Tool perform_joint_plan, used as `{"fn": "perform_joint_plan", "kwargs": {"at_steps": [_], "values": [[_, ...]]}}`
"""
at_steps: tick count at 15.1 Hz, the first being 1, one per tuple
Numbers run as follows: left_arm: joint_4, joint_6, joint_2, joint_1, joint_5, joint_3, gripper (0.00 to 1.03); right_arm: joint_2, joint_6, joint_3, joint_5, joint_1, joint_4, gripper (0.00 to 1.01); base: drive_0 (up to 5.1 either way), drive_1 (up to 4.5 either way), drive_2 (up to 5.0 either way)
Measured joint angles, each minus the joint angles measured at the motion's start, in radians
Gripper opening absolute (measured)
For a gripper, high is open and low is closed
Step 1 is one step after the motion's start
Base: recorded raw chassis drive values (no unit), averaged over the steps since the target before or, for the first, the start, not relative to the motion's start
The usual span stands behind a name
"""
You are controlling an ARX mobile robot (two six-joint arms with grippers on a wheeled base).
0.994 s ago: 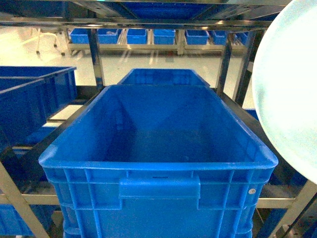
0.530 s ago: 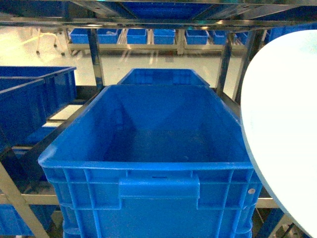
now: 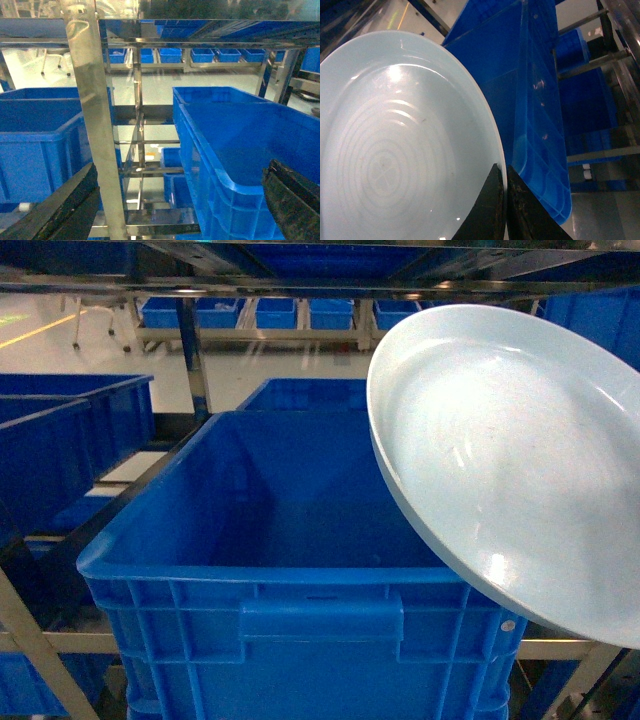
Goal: Place blue tray on left shelf second layer neatly
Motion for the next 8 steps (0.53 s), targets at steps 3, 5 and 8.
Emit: {"fn": "perform_joint_plan", "kwargs": {"at_steps": [3,5,8], "values": [[0.000,0.000,0.000,0.000,0.000,0.000,0.98,0.071,0.000,0.026,0.009,0.007,0.011,0.02,0.0,0.00,0.0],[0.000,0.000,0.000,0.000,0.000,0.000,0.98,0.141,-0.001,0.053,0.022,0.028,0.034,0.02,0.0,0.00,0.0],[0.000,0.000,0.000,0.000,0.000,0.000,0.98,0.210,-0.014,0.116,0.057,0.074,0.045,0.02,0.0,0.00,0.0]]}}
